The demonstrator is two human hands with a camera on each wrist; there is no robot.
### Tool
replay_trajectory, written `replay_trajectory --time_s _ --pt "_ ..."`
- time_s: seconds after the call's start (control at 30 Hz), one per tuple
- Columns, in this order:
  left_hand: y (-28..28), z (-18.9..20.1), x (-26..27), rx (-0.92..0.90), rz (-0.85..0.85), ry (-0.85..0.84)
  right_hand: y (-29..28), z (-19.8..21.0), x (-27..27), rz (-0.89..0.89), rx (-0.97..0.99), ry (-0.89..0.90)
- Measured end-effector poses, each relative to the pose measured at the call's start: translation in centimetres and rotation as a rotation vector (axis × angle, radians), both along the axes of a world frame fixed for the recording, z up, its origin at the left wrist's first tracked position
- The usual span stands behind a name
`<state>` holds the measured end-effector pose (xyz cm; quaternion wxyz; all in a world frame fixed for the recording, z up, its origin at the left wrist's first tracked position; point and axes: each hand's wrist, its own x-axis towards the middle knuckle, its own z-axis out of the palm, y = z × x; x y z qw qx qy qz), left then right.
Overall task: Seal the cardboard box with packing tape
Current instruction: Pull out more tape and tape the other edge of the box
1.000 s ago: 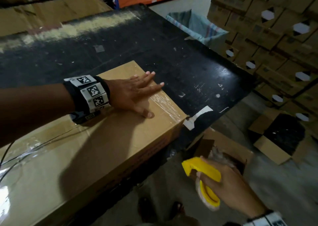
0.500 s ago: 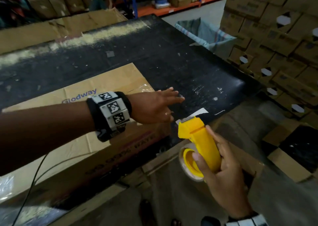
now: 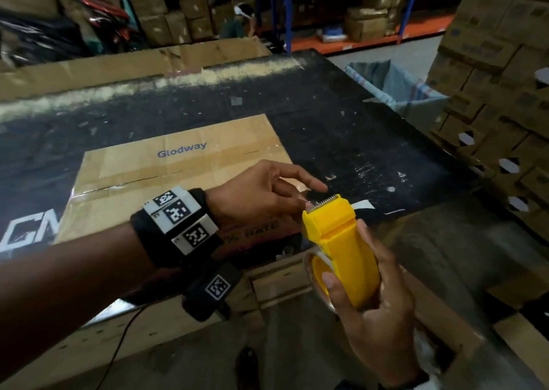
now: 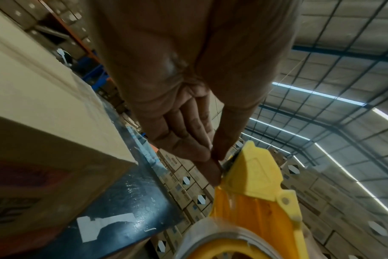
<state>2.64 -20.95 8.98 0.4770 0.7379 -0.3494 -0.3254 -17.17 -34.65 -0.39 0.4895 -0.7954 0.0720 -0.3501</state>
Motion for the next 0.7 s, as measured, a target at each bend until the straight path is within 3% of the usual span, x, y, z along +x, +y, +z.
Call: replay_trajectory --time_s 0.23,0.4,0.53,0.7 --pt "5.1 1.8 0.8 0.048 0.147 -0.047 4.0 3.0 0.5 0.008 -0.259 0.092" --pt "12.7 6.3 7.3 -0.008 0.446 -0.046 7.6 5.5 0.5 0.012 -0.352 0.107" --pt "18.8 8.3 12.3 -0.027 0.485 0.046 12.4 7.8 3.2 0.056 -0.327 0.076" --pt "25.1 8.4 16.8 -0.049 0.541 0.004 19.6 9.3 8.8 0.119 -0.254 0.107"
